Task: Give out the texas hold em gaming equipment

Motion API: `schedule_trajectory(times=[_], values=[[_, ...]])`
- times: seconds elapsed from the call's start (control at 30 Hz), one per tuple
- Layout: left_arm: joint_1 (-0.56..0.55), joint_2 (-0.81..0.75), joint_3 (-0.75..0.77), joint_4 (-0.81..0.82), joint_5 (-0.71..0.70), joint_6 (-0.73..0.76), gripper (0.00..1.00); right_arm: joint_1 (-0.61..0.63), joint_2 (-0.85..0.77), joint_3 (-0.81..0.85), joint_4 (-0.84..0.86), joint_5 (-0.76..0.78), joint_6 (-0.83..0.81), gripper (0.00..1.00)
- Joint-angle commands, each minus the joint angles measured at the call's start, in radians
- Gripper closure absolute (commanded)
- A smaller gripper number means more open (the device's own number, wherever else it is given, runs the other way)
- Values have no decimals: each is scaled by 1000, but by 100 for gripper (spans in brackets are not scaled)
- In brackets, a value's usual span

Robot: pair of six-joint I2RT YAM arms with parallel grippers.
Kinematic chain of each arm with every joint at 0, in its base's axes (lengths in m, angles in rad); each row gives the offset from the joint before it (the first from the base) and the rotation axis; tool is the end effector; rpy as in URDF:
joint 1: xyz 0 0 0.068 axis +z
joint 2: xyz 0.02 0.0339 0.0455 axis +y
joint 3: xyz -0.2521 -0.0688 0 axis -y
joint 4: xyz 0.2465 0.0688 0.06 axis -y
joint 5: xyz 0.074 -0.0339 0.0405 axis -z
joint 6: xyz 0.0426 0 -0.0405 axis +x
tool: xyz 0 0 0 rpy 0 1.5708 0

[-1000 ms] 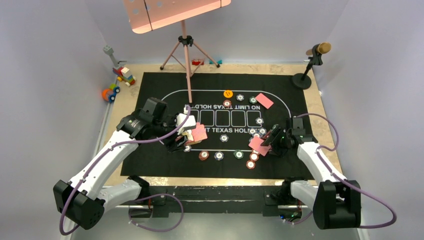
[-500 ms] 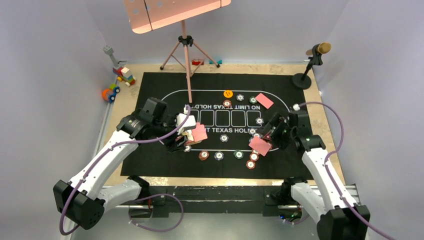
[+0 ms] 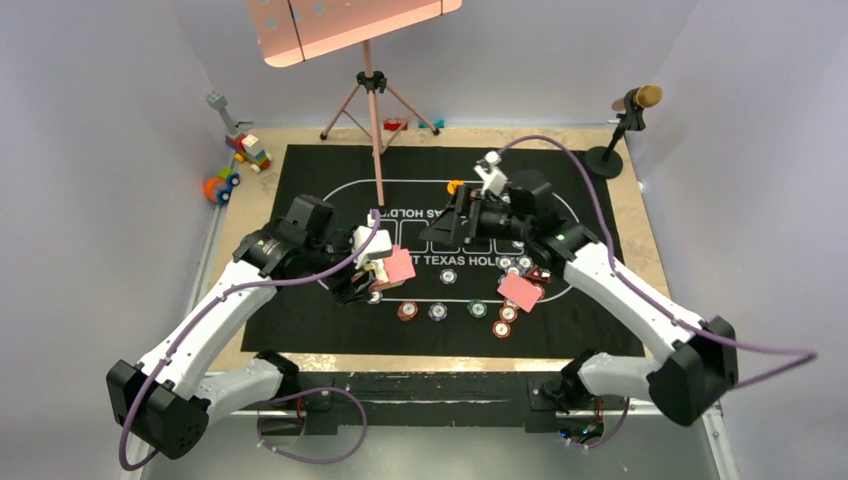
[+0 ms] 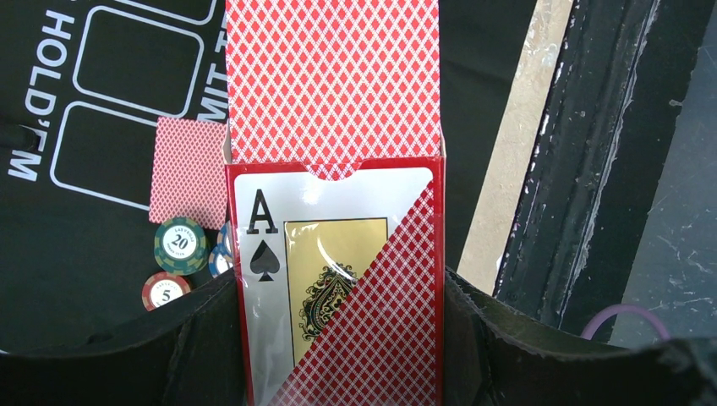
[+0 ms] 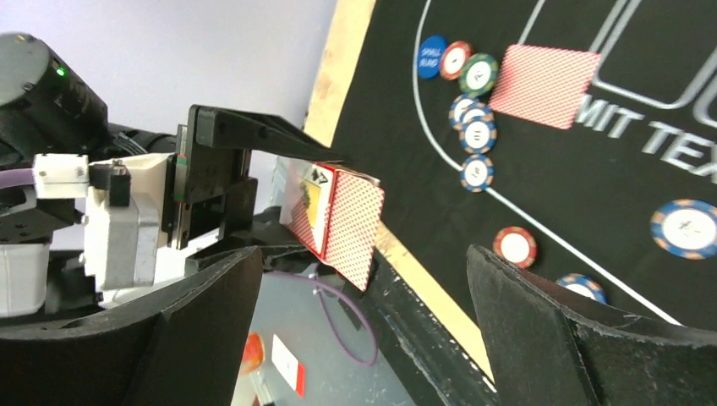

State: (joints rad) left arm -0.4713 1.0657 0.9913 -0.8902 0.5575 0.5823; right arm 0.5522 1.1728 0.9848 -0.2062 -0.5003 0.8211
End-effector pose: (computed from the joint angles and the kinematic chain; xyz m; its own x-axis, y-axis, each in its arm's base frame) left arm 0.1778 -0.1159 0.2851 -0.2520 0.6522 -0.7150 0.9488 0.3119 -0.0498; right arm 0.2264 0.1635 0.3160 -0.8357 0.2394 -0.4943 -0.3313 0.4982 0.8013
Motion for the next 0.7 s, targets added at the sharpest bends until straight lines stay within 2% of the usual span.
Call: schedule_trajectory(times=[0.0, 0.23, 0.5, 0.57, 0.67], values=[[2, -17, 39, 49, 50, -27, 90, 91, 129, 99, 51, -68, -18, 4], [2, -15, 50, 46, 50, -29, 90, 172, 269, 127, 120, -100, 4, 2], [2, -15, 46, 53, 47, -32, 90, 188, 334, 107, 254, -197, 57, 1], [2, -15, 47, 53, 46, -32, 90, 189, 356, 108, 268, -224, 65, 4], [3, -14, 47, 53, 44, -33, 90, 189, 393, 122, 259, -248, 62, 14]])
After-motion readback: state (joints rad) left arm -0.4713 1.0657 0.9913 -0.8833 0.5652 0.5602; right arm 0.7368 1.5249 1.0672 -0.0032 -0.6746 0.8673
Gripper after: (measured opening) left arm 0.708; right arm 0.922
